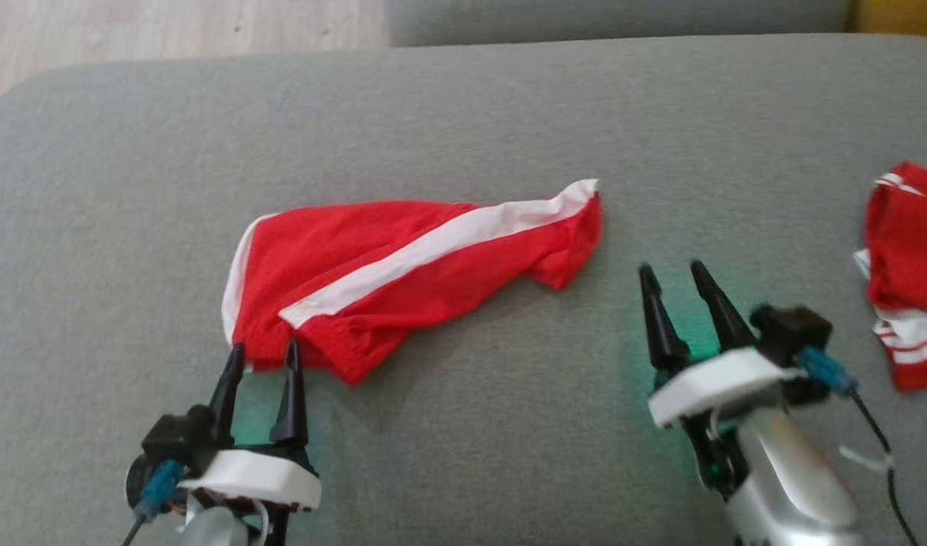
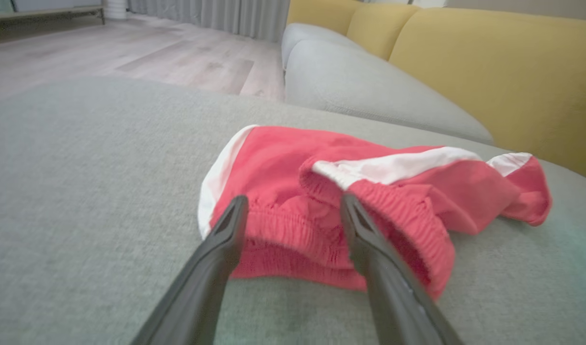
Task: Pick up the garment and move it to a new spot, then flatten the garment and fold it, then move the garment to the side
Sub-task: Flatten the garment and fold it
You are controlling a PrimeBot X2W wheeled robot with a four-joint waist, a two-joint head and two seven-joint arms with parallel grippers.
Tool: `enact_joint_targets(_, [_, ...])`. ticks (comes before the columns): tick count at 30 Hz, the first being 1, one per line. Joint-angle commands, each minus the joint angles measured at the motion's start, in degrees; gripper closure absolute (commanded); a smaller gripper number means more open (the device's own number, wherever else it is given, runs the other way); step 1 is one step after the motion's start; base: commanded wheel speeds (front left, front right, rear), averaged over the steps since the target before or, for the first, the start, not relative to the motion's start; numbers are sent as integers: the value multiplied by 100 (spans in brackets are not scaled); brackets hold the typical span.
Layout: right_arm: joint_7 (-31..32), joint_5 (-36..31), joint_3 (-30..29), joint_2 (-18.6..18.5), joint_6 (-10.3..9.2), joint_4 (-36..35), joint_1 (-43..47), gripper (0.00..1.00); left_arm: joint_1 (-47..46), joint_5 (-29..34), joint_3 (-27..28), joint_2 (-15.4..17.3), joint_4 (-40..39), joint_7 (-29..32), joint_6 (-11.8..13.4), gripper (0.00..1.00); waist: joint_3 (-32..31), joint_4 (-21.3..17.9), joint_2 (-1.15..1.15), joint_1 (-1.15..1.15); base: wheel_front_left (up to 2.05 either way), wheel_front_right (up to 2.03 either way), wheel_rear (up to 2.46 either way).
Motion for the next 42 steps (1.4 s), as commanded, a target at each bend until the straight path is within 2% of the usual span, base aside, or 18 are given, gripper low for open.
enact_joint_targets(1, [-32,75,282,23,-4,-125,-495,0,-109,93,198,-9,-167,-30,9,0,114,228,0,0,0,0,0])
enact_joint_targets(11, [-32,503,282,24,-4,687,-1162,0,-39,-181,-299,-34,-318,-30,15,0,239,847,0,0,0,0,0])
enact_joint_targets(16, [-32,640,165,24,-4,1327,-1500,0,-40,-252,-409,-35,-353,-30,27,0,325,1038,0,0,0,0,0])
enact_joint_targets(20, [-32,762,265,24,-4,1538,-1630,0,-50,-293,-445,-35,-388,-30,50,0,386,1101,0,0,0,0,0])
enact_joint_targets(21, [-32,766,276,24,-4,1603,-1632,25,-49,-302,-449,-35,-392,-30,54,0,394,1101,0,0,0,0,0])
enact_joint_targets(22, [-32,761,264,24,-4,1663,-1627,60,-48,-309,-451,-35,-394,-30,57,0,397,1096,0,0,0,0,0])
enact_joint_targets(23, [-32,762,234,24,-4,1697,-1614,100,-47,-316,-450,-35,-396,-30,60,0,396,1083,0,0,0,0,0])
enact_joint_targets(42, [-32,1480,316,24,-4,833,-189,100,160,-371,-436,-35,-392,-30,45,0,-69,207,0,0,0,0,0])
